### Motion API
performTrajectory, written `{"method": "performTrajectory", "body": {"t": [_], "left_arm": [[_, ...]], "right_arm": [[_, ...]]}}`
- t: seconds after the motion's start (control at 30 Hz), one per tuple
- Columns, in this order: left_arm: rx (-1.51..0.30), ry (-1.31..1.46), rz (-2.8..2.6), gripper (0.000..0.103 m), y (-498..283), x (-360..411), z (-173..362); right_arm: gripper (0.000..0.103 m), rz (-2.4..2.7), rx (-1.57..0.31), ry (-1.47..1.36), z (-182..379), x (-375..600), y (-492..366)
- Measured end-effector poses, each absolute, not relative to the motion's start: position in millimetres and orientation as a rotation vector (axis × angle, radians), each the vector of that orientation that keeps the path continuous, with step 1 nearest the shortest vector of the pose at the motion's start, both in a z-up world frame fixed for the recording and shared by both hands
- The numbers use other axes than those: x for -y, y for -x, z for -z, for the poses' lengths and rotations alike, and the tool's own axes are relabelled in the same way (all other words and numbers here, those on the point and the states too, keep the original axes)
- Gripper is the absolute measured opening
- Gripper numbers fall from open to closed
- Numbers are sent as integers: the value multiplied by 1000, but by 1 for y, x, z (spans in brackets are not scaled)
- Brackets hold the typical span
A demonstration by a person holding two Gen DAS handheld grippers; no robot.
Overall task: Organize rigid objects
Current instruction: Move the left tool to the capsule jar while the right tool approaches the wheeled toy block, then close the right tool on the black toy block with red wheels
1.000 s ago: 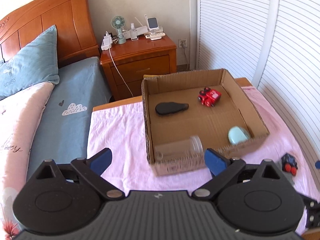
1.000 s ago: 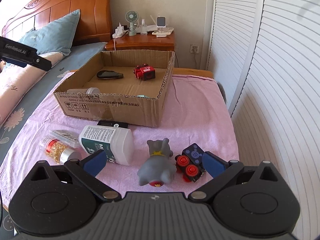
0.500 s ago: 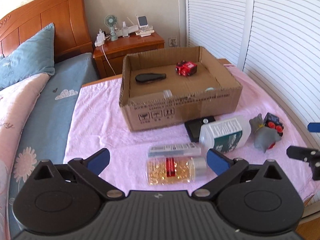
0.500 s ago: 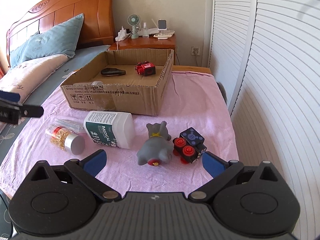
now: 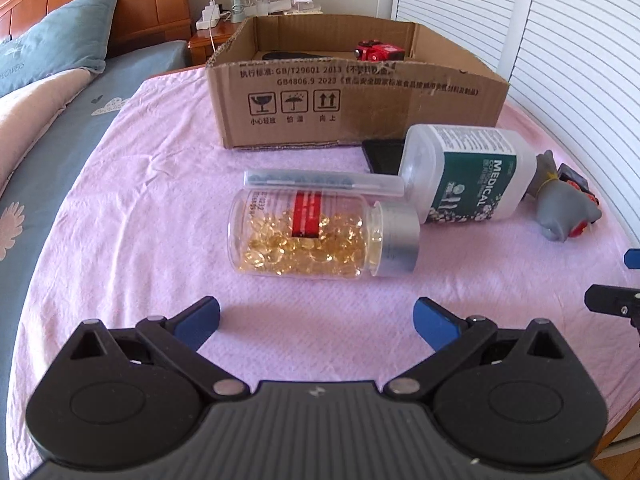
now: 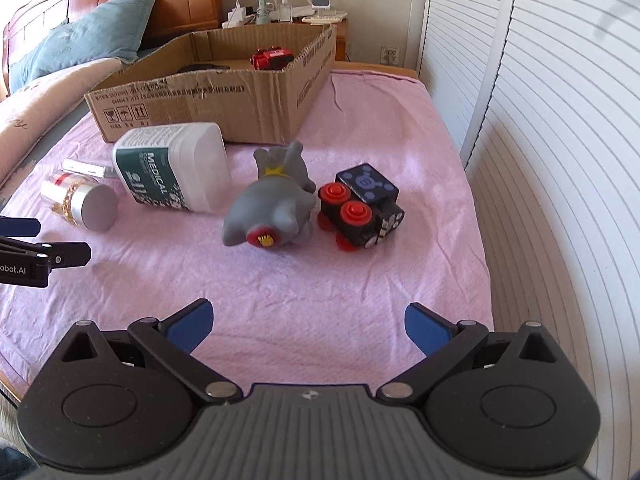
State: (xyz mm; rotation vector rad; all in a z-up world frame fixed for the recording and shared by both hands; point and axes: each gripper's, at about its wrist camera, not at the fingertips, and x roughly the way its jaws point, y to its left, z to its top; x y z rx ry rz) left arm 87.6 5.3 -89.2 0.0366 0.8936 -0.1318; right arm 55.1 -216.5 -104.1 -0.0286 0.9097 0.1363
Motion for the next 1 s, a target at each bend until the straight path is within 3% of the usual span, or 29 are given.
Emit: {"method": "performTrajectory", "body": {"t": [0.67,1.0], "left_arm": [[-849,-17,88,103,-95,-2,92],[-837,-15,86,103,-94,-2,93]], "right_arm": [[103,-228,-825,117,119,223,-58],[103,-296,-845,199,108,248,-100]]}}
